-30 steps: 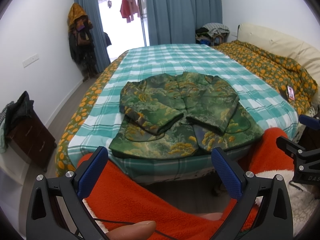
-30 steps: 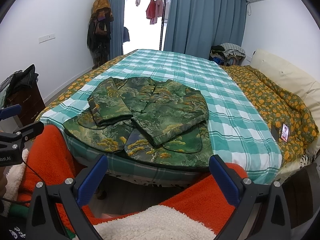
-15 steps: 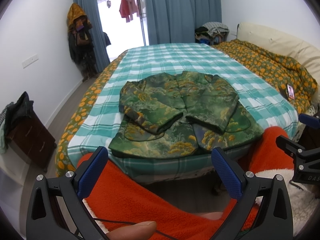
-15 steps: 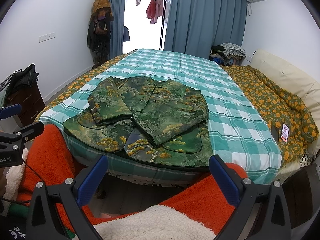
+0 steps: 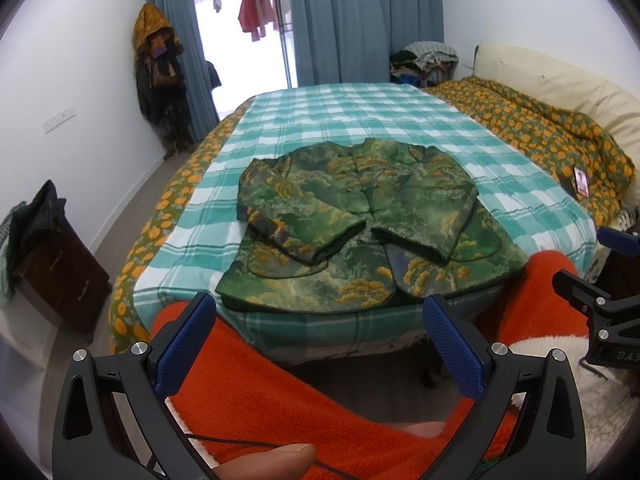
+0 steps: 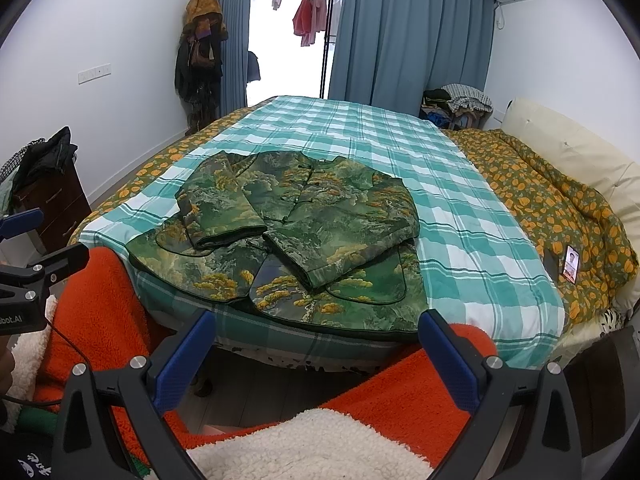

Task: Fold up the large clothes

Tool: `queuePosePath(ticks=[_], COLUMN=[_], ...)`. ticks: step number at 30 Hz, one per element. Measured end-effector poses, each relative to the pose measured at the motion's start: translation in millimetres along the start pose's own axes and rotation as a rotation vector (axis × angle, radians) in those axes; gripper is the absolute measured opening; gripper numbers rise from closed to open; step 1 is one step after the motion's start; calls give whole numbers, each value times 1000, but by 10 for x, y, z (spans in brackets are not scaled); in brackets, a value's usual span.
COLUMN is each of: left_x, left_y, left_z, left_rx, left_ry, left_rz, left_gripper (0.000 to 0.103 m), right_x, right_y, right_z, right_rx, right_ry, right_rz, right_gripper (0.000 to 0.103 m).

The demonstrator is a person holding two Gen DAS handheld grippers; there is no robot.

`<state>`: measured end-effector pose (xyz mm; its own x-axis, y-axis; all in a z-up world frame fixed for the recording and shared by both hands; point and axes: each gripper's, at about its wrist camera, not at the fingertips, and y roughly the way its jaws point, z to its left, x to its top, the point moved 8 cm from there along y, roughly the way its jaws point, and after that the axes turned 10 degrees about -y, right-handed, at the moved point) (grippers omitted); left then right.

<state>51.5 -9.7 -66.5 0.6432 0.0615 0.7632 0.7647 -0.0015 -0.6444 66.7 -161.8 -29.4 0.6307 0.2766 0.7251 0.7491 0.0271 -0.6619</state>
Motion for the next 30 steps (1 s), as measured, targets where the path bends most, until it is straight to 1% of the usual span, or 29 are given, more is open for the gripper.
queuePosePath(ticks=[30], left_x=[34], left_y=[16], left_z=[3], left_rx=[2], left_ry=[8], left_rz=[11], left_gripper=[103], right_x=[-6], right_y=[6], right_z=[12], right_rx=[2], right_ry=[1], right_rz=[5], right_gripper=[103])
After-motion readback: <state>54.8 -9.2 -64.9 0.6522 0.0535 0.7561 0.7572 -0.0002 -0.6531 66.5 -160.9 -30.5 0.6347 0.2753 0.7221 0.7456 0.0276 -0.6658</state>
